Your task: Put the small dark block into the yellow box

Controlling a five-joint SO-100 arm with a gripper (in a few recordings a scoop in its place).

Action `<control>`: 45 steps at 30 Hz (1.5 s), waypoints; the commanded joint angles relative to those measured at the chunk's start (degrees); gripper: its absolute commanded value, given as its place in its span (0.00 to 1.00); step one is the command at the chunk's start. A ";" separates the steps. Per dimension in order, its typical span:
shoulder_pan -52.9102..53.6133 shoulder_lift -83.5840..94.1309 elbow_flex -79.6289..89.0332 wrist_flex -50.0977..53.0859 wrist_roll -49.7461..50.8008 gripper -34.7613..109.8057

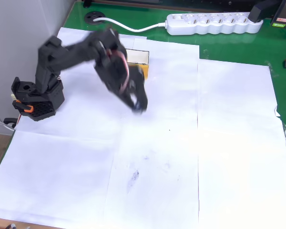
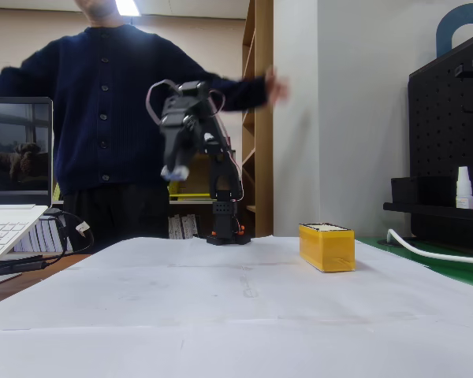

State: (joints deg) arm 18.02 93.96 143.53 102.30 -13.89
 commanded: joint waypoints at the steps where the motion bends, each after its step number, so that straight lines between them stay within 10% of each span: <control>1: -5.54 -8.53 -2.72 -2.11 -9.49 0.24; 22: -42.80 -10.46 -19.25 -9.32 -41.84 0.24; 45: -52.21 -7.73 -42.10 -25.49 -48.08 0.24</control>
State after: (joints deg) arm -33.57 87.36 101.87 79.28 -60.47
